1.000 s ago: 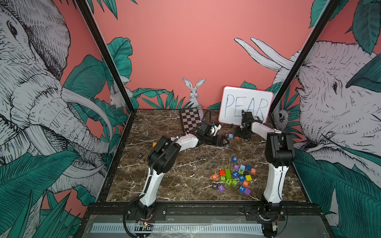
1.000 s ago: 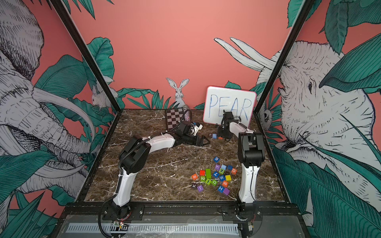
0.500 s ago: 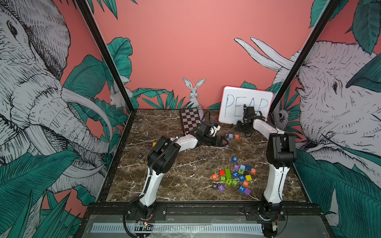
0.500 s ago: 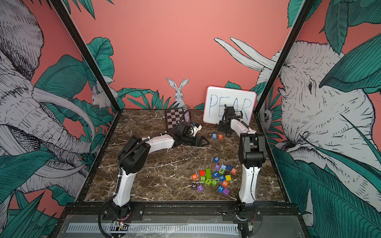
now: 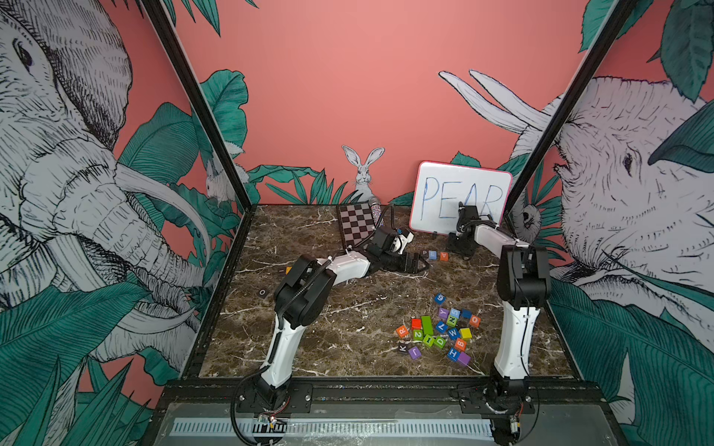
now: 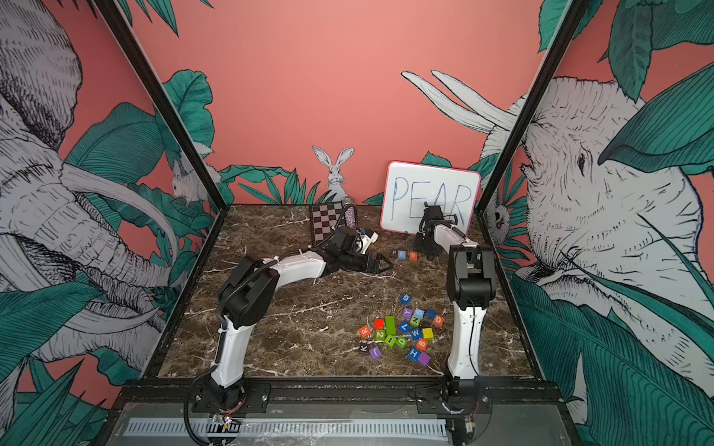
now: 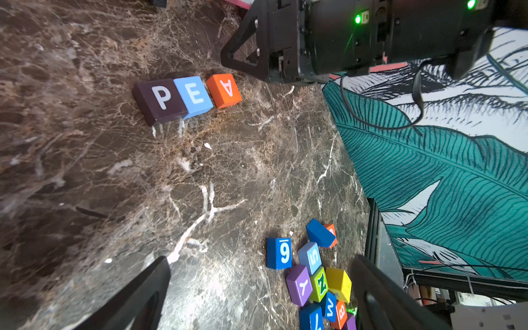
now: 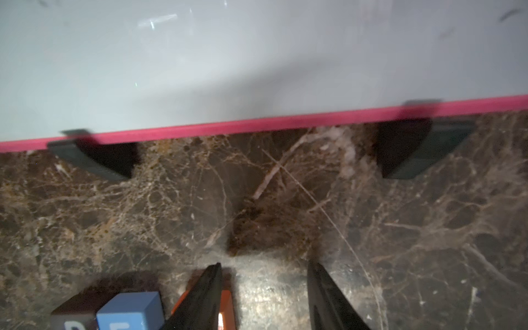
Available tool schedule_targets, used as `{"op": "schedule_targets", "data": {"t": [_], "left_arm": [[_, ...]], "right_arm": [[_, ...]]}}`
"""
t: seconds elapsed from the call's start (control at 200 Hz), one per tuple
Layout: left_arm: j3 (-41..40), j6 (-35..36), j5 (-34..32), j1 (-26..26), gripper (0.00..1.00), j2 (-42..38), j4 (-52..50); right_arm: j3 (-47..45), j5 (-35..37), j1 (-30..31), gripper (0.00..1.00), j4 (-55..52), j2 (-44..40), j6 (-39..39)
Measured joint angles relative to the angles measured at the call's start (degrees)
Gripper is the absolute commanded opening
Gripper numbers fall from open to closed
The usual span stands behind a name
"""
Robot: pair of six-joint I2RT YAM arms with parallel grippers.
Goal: Spell the uppercase word “pear” with letter blocks
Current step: Adjust the letter block at the center of the board.
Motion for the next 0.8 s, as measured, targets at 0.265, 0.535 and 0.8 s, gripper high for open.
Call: {"op": "schedule_targets", "data": {"t": [0.265, 0.535, 0.8], "left_arm": [[-0.35, -0.02, 0.0, 0.0, 0.99, -0.04, 0.17], [-1.42, -0.11, 0.02, 0.0, 0.99, -0.63, 0.83], [-2.49, -0.24, 0.02, 0.0, 0.99, -0.68, 1.55]], "right_arm": [[-1.16, -0.04, 0.0, 0.5, 0.13, -0.11, -0.35], [-4.46, -0.13, 0.04, 0.5, 1.11, -2.12, -0.63], [-10.1, -0.76, 0.37, 0.5, 1.07, -6.12, -0.61]]}}
